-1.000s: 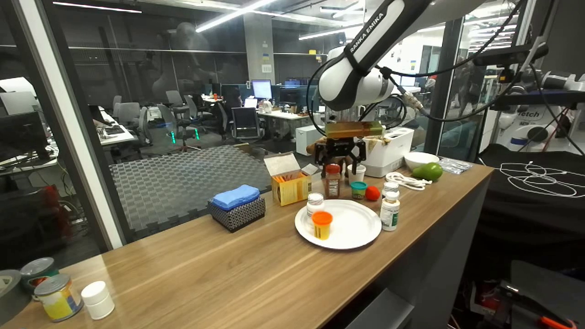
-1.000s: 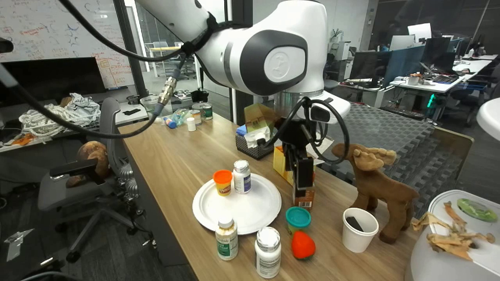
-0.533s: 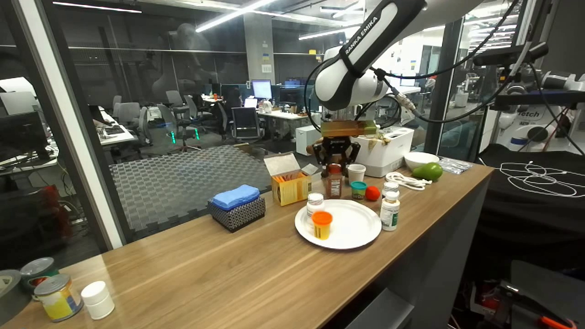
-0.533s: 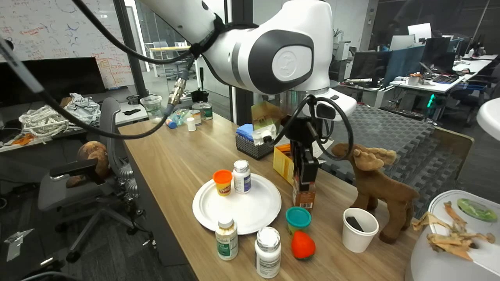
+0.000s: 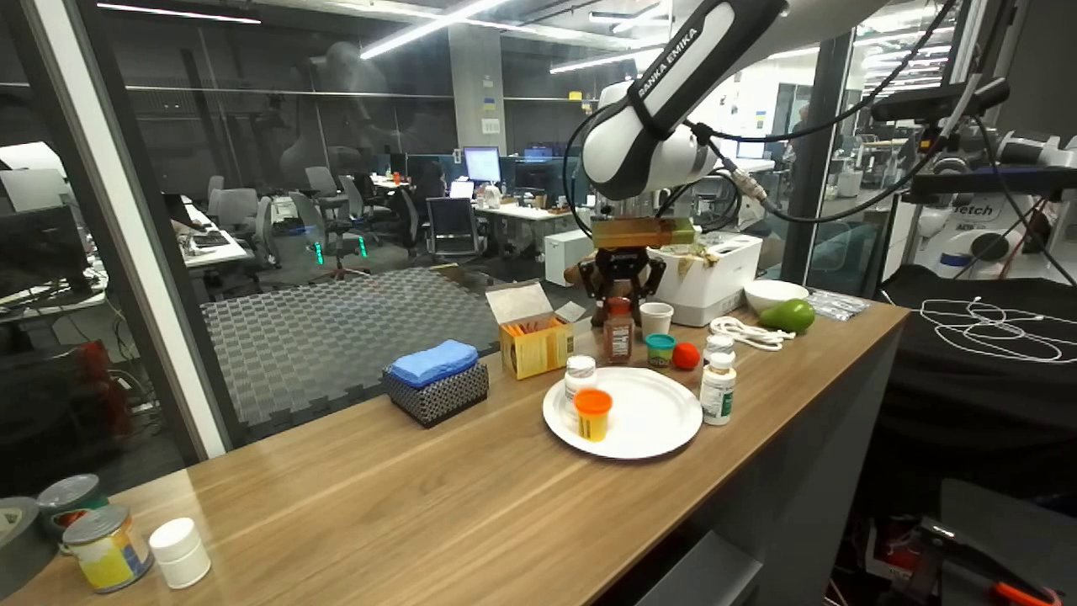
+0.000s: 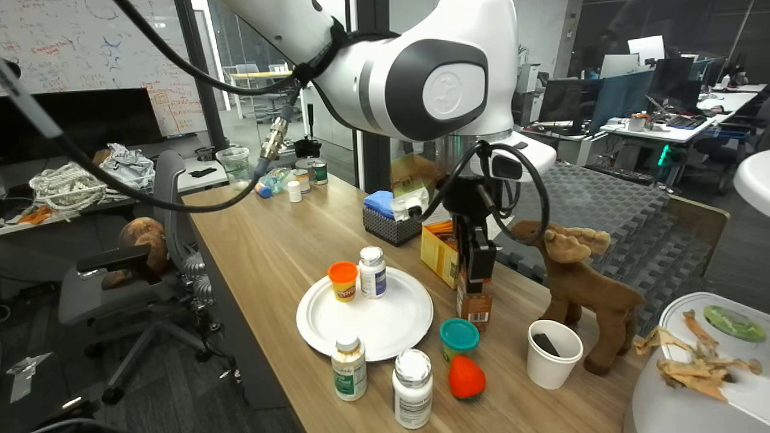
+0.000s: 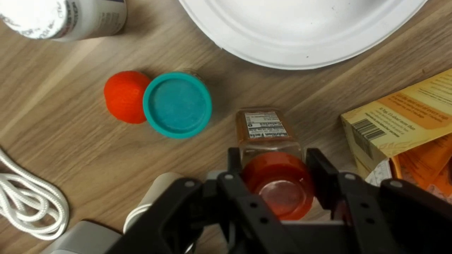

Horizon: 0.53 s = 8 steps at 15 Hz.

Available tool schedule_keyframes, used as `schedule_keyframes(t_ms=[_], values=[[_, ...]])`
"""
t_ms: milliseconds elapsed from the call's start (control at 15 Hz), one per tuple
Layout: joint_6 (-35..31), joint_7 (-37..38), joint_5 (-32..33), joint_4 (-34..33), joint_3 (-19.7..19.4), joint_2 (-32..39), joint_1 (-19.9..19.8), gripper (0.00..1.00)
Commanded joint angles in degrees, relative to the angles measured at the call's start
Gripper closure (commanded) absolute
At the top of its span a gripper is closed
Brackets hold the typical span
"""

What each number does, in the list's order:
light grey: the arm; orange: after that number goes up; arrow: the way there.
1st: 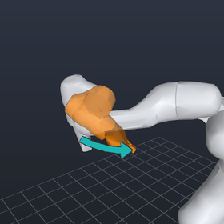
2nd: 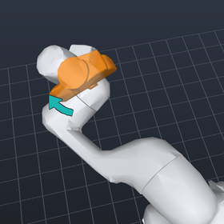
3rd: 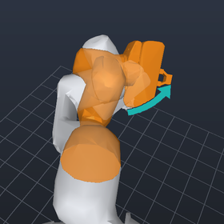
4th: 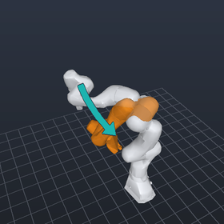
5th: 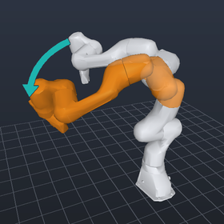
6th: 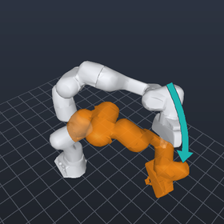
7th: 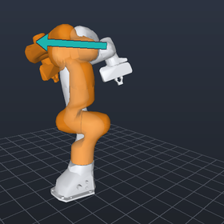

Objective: Put the bottles and the red object on the plate

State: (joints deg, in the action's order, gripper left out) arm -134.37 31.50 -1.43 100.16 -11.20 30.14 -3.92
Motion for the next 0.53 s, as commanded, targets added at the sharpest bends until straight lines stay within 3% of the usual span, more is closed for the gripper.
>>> schedule_keyframes(t_ms=[0,467], values=[[1.5,1.6,2.9,0.8,-1.6,-4.0,2.5,0.76],[5.5,3.3,9.1,4.5,-0.4,-11.9,6.4,0.76]])
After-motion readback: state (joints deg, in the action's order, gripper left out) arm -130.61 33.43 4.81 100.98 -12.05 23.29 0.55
